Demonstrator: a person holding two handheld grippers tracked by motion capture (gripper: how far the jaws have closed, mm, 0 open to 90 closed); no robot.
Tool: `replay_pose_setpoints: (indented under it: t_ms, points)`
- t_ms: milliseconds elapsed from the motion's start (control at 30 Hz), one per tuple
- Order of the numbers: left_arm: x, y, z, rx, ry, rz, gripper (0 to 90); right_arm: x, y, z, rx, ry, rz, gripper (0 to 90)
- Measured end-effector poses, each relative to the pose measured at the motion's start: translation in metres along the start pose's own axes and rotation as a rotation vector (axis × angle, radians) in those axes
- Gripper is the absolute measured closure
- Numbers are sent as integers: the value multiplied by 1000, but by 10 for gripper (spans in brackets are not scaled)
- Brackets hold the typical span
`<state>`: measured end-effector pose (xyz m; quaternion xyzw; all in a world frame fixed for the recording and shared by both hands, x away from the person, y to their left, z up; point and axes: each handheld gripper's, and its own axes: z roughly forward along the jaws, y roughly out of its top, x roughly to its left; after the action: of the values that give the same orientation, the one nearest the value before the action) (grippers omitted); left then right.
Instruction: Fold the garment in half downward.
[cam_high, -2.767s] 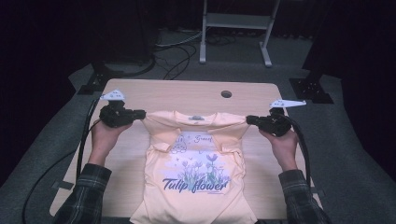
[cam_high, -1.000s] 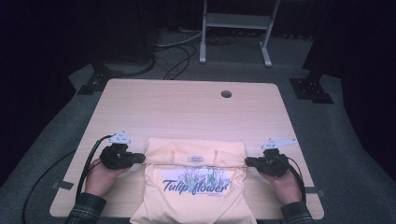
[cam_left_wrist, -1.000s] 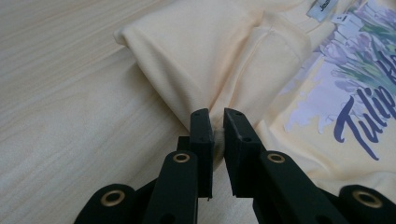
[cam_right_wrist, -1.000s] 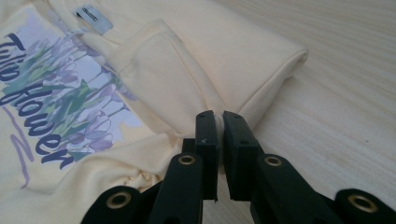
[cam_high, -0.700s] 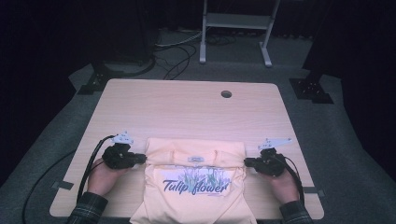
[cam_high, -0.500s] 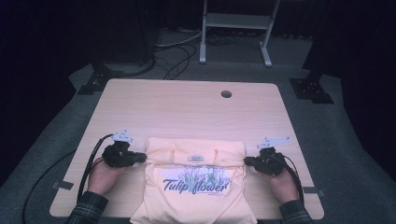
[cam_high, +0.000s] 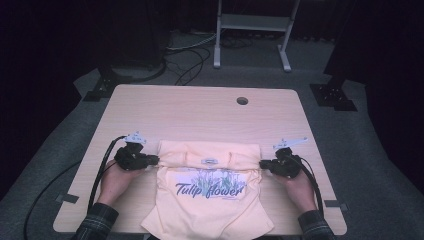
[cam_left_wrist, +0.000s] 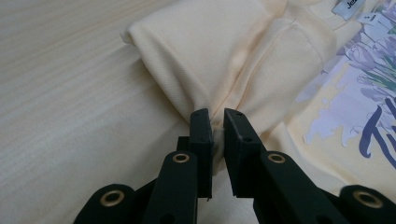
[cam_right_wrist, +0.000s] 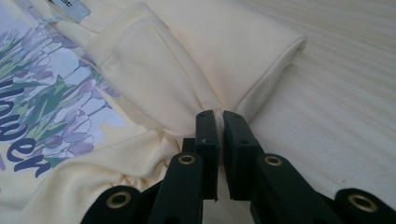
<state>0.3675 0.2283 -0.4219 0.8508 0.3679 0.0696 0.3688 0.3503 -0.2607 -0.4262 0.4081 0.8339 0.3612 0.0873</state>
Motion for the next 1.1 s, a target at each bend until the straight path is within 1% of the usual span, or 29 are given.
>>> replay_pose_setpoints:
  t_ms: [33, 67, 167, 200, 267, 300, 333, 367, 400, 500, 533, 567, 600, 633, 700, 733, 767, 800, 833, 867, 967, 1067, 1100]
  points:
    - [0, 0, 0, 0, 0, 0, 822, 0, 0, 0, 0, 0, 0, 853]
    - [3, 2, 2, 1, -4, -15, 823, -3, 4, 2, 7, -6, -2, 852]
    - [5, 6, 3, 7, 7, -9, 822, -6, 8, 6, 4, -7, 4, 853]
    - [7, 9, 5, 10, 13, -11, 822, -10, 13, 8, 10, -10, 5, 852]
    - [11, 11, 7, -6, 18, -16, 822, -14, 16, 10, 4, -14, 8, 852]
    - [11, 11, 7, -6, 18, -16, 822, -14, 16, 10, 4, -14, 8, 852]
    - [18, 13, 8, -3, 3, -37, 822, -18, 17, 13, -8, 3, 22, 852]
    - [20, 15, 8, -4, 6, -35, 822, -21, 17, 13, -9, 17, 34, 852]
    - [22, 16, 9, -1, 9, -32, 823, -23, 19, 14, -4, 26, 35, 852]
    - [25, 18, 12, -15, 11, -32, 823, -25, 24, 16, 7, 13, 23, 852]
    - [29, 19, 14, -29, 6, -46, 823, -26, 25, 17, 1, 10, 22, 852]
    - [29, 19, 14, -29, 6, -46, 823, -28, 25, 19, -7, 13, 25, 852]
    - [35, 24, 16, -16, -4, -54, 822, -31, 26, 19, -14, 19, 34, 852]
    - [35, 24, 16, -16, -4, -54, 822, -31, 26, 19, -14, 19, 34, 852]
    - [37, 28, 18, -33, 18, -43, 822, -36, 26, 21, -31, 35, 55, 853]
    - [38, 28, 20, -41, 17, -46, 823, -39, 26, 21, -34, 40, 62, 853]
    - [39, 28, 21, -35, 5, -55, 823, -41, 28, 22, -25, 44, 74, 853]
    - [39, 28, 21, -37, 0, -57, 823, -42, 30, 22, -21, 33, 67, 853]
    - [38, 28, 20, -37, 3, -52, 823, -42, 32, 22, -23, 14, 57, 853]
    - [37, 28, 19, -35, 10, -44, 824, -42, 32, 23, -27, 8, 56, 853]
    - [34, 27, 18, -34, 17, -33, 824, -43, 32, 24, -35, 13, 62, 853]
    - [35, 27, 16, -52, 16, -41, 824, -42, 31, 24, -37, 8, 61, 853]
    - [35, 27, 14, -59, 17, -36, 824, -41, 32, 22, -37, 3, 55, 853]
